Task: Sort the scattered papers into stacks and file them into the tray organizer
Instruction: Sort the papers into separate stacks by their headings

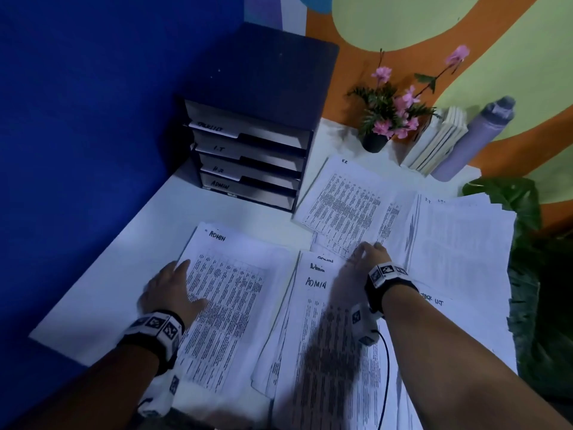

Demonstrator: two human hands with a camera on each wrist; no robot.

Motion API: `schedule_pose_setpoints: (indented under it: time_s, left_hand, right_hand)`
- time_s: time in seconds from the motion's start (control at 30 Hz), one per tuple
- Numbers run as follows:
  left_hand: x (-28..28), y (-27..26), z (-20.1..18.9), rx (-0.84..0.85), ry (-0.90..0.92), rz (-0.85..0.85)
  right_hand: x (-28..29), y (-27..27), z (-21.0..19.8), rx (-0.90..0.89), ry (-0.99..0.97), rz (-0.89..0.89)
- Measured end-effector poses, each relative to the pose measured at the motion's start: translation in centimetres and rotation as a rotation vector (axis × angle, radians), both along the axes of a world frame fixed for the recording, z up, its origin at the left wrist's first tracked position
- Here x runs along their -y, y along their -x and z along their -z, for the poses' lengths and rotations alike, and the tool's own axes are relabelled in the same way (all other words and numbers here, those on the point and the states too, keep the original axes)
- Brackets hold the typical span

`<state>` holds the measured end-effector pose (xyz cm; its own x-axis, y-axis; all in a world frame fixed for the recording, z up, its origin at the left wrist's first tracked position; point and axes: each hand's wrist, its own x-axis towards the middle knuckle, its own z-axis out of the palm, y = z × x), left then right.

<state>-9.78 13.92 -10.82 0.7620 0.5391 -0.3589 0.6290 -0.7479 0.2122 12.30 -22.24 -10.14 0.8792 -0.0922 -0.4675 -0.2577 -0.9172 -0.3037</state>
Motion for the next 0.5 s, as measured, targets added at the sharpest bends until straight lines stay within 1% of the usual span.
schedule_pose_setpoints:
  time_s: [0.07,0.13,0.17,0.23,0.27,0.33,0.43,0.5]
  left_hand:
    - [0.1,0.2,-0.2,0.046,-0.003,0.034]
    - [0.2,0.2,-0.4,0.124,0.021,0.011]
    - [0.2,0.1,-0.5,0.161,0.065,-0.027]
    - [0.2,-0.2,-0.7,0.229,0.186,-0.104]
    - [0.1,-0.3,-0.9,0.226,0.214,-0.120]
    - [-0.2,-0.4,-1.2,0.168,0.238,-0.135]
    - [-0.6,-0.6,-1.6,0.116,0.327,-0.142]
    - [-0.8,-0.8,-1.9,0.125,0.383,-0.115]
  right_hand:
    - [-0.2,0.3,-0.5,0.037,-0.033,0.065]
    - [-1.2,1.3,-1.7,0.100,-0.069,0.097]
    - [-1.9,2.1,-2.3,0.142,-0.080,0.075]
    - [-3.7,4.3,-3.3,0.185,-0.171,0.013]
    - [-4.6,5.6,-3.5,0.178,-0.250,0.004]
    - [-6.5,8.0,-3.6,0.110,-0.386,0.000]
    - [-8.7,11.2,-3.3,0.040,-0.399,-0.009]
    - [-9.4,12.7,-2.8,0.020,-0.408,-0.004]
